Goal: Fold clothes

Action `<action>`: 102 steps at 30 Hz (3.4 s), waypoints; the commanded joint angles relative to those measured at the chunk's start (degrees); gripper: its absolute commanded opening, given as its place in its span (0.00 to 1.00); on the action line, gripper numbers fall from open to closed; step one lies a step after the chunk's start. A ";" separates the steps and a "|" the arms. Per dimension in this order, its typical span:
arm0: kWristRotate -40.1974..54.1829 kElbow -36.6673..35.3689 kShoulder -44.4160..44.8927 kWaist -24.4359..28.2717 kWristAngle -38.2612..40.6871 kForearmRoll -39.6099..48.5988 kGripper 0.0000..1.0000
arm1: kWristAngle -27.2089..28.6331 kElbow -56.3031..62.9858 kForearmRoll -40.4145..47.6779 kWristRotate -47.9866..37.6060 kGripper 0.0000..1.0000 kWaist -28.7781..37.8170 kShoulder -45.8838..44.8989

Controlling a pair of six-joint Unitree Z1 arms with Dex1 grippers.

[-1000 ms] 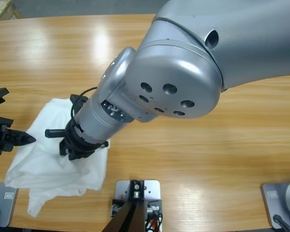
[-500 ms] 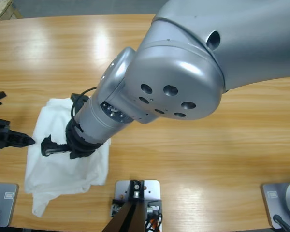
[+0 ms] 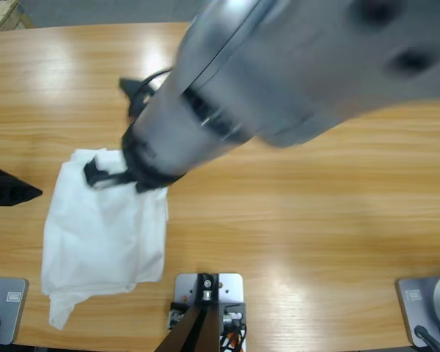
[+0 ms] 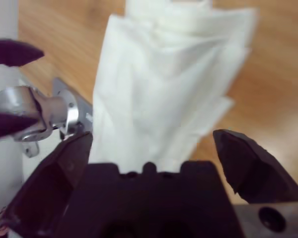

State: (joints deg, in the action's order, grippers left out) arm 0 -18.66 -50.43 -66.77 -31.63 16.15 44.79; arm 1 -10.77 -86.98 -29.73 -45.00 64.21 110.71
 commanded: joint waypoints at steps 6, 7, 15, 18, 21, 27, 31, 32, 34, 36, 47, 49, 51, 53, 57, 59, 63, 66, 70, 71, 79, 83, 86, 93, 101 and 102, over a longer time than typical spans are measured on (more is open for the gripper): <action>54.68 -3.64 -17.14 -15.15 -4.83 2.63 0.99 | 0.57 15.73 -4.66 4.95 1.00 -12.80 -13.35; 55.98 -3.81 -19.67 -15.94 -4.94 2.17 0.99 | 0.54 16.74 -4.08 4.79 1.00 -12.80 -13.84; 58.28 -5.71 -38.23 -21.99 -11.65 1.17 0.96 | 0.13 18.72 -1.93 3.86 1.00 -13.59 -13.70; 58.04 -7.94 -43.50 -21.99 -14.13 0.82 0.95 | 0.05 19.78 -1.72 3.86 1.00 -14.08 -13.96; 58.44 -12.09 -47.97 -21.99 -16.63 0.63 0.95 | 0.13 20.90 -1.37 3.86 1.00 -14.49 -14.35; 61.91 -25.31 -53.45 -22.69 -17.82 0.33 0.94 | 0.05 22.22 -1.21 3.78 1.00 -15.59 -15.04; 61.52 -32.46 -52.98 -24.36 -17.74 0.47 0.94 | 0.05 22.38 -1.02 3.78 1.00 -15.70 -15.14; 61.40 -33.75 -52.78 -24.71 -17.59 0.47 0.94 | -0.03 22.38 -0.88 3.78 1.00 -15.70 -15.18; 61.13 -36.77 -52.22 -25.45 -16.31 0.45 0.94 | -0.04 22.38 -0.77 3.69 0.99 -15.70 -15.18; 60.71 -39.37 -50.94 -26.10 -15.89 0.38 0.95 | -0.04 22.43 -0.77 3.69 0.99 -15.70 -15.32; 56.26 -22.15 -28.31 -18.56 -17.14 3.46 0.86 | 0.17 21.69 0.64 4.30 0.98 -16.10 -15.39; 51.36 -19.33 -23.31 -12.86 -11.60 3.35 0.86 | -1.24 20.11 0.64 5.53 0.97 -17.77 -15.70; 42.36 -18.93 -21.67 -7.33 -3.90 3.11 0.85 | -5.12 18.11 1.22 7.54 0.74 -20.22 -16.09; 33.90 -18.49 -20.95 -3.26 2.46 1.75 0.61 | -11.31 16.86 4.47 9.65 0.00 -23.13 -16.07; 20.93 -15.20 -19.07 -2.90 11.97 -5.86 0.00 | -17.22 15.70 4.40 9.77 0.00 -26.46 -13.59; 13.83 -9.14 -16.77 -2.97 14.78 -13.84 0.00 | -24.93 18.21 10.41 9.84 0.00 -28.20 -11.26; -1.16 10.85 -13.37 -3.70 17.17 -35.29 0.00 | -37.26 24.10 27.86 9.77 0.00 -29.06 -4.66; -6.98 23.75 -13.90 -4.11 17.44 -52.99 0.00 | -40.77 26.10 37.57 9.29 0.00 -29.06 -0.09; -8.25 27.28 -19.86 -7.92 17.10 -67.63 0.00 | -41.28 27.14 41.58 9.05 0.00 -29.06 2.44; -8.79 26.91 -22.30 -9.59 16.77 -70.35 0.00 | -41.56 27.26 41.89 9.05 0.00 -29.06 2.91; -12.85 29.73 -39.49 -19.51 11.51 -89.09 0.00 | -43.23 31.18 50.86 8.05 0.00 -28.88 8.91; -12.31 33.96 -41.16 -17.91 9.93 -92.04 0.00 | -44.06 31.43 52.05 7.91 0.00 -28.88 10.61; -11.87 36.41 -41.69 -15.48 9.95 -95.02 0.00 | -44.43 31.34 54.04 7.43 0.00 -28.95 12.51; -12.19 38.85 -44.08 -15.13 10.39 -98.88 0.00 | -43.58 31.66 55.51 6.85 0.00 -30.64 15.37; -13.65 44.77 -51.87 -15.11 10.39 -111.91 0.00 | -43.78 31.98 56.32 8.31 0.00 -36.26 17.45; -13.68 45.00 -52.52 -15.09 10.41 -112.75 0.00 | -43.88 32.05 56.36 8.35 0.00 -36.46 17.61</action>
State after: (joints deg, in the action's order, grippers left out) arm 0 -30.87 -9.98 -110.67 -47.30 27.08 -59.16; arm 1 -54.17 -56.38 25.82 -37.47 31.64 123.68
